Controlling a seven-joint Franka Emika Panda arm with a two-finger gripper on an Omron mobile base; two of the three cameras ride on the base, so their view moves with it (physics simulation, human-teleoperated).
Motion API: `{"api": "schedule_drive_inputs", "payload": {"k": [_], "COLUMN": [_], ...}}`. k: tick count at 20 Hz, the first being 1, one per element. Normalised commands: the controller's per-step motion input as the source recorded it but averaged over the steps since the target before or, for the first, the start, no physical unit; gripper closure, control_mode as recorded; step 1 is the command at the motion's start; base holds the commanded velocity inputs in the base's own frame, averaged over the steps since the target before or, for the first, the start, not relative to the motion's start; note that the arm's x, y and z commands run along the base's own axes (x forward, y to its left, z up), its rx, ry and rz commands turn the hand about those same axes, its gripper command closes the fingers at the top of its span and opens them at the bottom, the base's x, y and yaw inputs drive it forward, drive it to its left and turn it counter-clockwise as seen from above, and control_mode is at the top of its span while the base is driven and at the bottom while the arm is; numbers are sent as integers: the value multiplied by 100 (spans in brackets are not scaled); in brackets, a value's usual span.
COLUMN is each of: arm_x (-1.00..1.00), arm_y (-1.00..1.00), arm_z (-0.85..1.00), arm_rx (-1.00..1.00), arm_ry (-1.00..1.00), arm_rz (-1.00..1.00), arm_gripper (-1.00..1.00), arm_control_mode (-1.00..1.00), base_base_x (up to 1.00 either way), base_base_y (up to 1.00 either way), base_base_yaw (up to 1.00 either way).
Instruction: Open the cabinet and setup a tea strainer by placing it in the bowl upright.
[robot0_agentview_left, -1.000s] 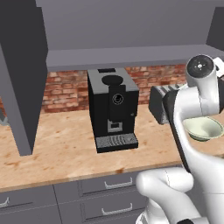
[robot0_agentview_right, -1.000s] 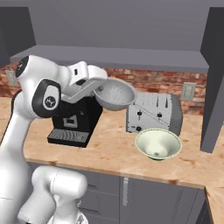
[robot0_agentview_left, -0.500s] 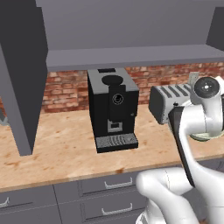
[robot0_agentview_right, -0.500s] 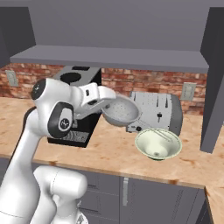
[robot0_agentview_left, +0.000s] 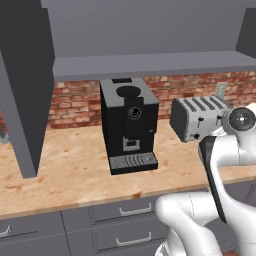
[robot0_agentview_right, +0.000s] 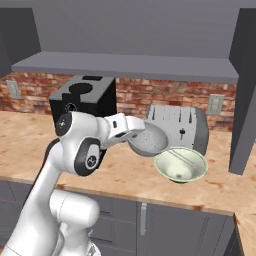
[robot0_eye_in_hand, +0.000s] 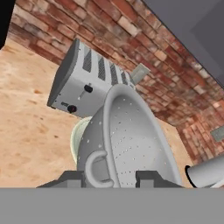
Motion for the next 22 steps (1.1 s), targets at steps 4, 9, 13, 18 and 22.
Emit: {"api": "schedule_drive_inputs", "payload": {"k": [4,9,13,18,22], "arm_x": [12,18,20,25,25], "arm_y": [-40,-29,-26,-28,-27], "arm_z": [-42,-44,-44,-38,-36], "arm_rx": [0,0,-2,-5,-6], "arm_ry": [3,3,0,0,3], "arm_rz": [0,0,0,0,0], "arm_gripper": [100,100,100,100,100], "arm_control_mode": [-100,-100,-100,-100,-100], "base_base_x": [0,0,0,0,0], "base_base_y": [0,0,0,0,0], "base_base_yaw": [0,0,0,0,0]}}
